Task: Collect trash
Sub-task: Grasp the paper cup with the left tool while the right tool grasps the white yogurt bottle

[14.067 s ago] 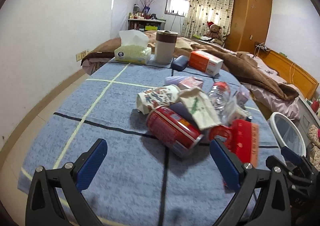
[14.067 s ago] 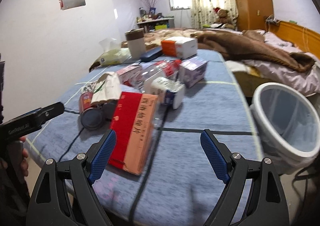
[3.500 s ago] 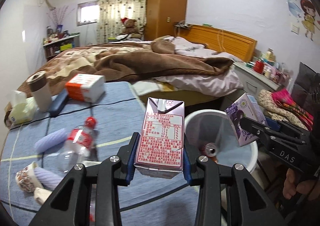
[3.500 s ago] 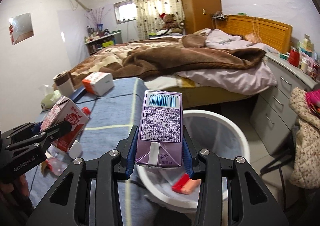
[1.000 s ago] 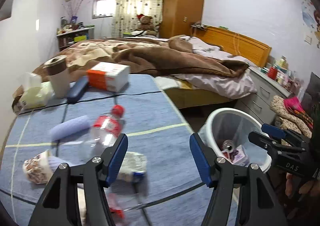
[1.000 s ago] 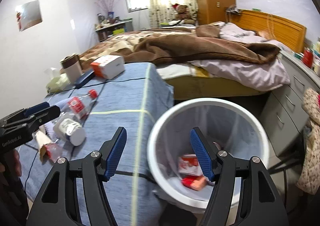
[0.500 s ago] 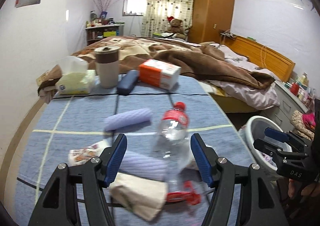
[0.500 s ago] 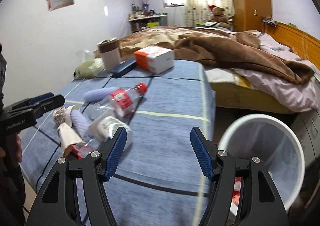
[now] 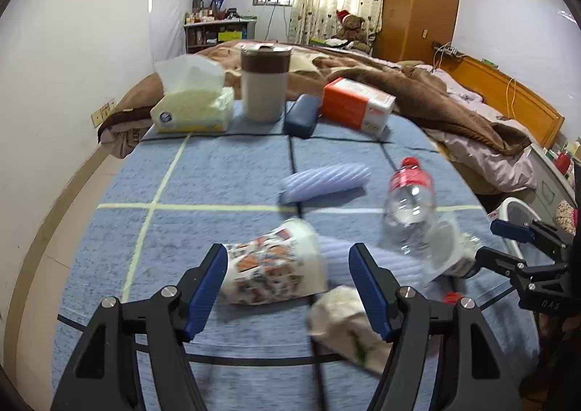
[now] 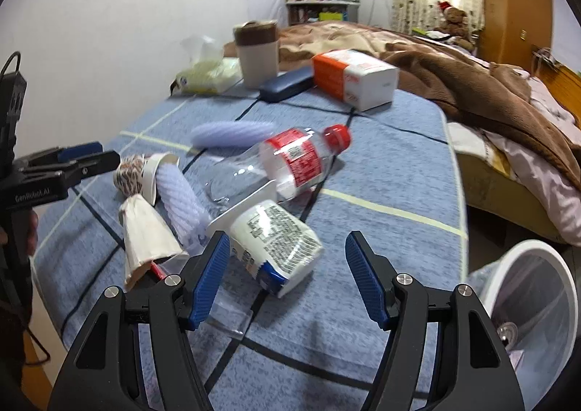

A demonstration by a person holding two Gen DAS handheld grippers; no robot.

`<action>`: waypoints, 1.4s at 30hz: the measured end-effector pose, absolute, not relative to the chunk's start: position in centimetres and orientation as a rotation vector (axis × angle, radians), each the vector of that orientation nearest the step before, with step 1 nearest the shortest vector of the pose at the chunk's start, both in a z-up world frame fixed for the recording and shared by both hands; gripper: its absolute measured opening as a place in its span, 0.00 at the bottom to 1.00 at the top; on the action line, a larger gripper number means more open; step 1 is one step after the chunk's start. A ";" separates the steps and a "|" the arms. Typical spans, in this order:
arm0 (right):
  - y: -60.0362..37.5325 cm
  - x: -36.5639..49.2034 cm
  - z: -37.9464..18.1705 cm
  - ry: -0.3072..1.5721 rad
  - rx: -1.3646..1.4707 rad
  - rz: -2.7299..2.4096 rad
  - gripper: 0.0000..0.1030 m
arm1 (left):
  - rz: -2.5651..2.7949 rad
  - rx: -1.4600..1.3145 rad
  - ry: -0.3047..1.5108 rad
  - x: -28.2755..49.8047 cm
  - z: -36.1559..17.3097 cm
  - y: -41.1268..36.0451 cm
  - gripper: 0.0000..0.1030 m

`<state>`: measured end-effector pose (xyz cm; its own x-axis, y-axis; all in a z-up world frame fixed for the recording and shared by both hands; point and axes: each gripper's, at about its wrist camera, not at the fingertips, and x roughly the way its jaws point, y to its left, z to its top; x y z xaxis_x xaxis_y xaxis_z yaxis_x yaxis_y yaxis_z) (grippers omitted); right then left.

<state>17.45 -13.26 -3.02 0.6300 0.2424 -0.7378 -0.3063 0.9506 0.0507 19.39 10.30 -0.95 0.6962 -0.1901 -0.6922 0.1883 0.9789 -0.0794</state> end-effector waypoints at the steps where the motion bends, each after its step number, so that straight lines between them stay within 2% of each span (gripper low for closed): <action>1: -13.1 17.6 -3.1 0.838 -0.091 0.314 0.66 | -0.210 0.005 0.780 19.6 -1.2 10.6 0.70; 9: -11.9 18.9 -4.3 0.909 -0.141 0.362 0.67 | -0.272 0.131 0.847 21.5 -3.0 11.1 0.72; 17: -11.5 19.6 -5.0 0.941 -0.175 0.353 0.67 | -0.344 0.281 0.838 23.3 -3.4 10.1 0.77; 28: -12.6 20.4 -5.7 0.983 -0.139 0.295 0.67 | -0.481 0.430 0.889 24.5 -5.3 8.4 0.78; 32: -12.8 20.3 -5.8 0.983 -0.117 0.287 0.67 | -0.449 0.387 0.896 24.7 -5.5 9.6 0.78; 40: -13.1 19.9 -6.0 0.971 -0.090 0.271 0.66 | -0.392 0.239 0.917 24.9 -5.8 11.3 0.60; 42: -13.2 19.8 -6.0 0.966 -0.087 0.257 0.65 | -0.373 0.218 0.925 24.9 -5.8 11.4 0.59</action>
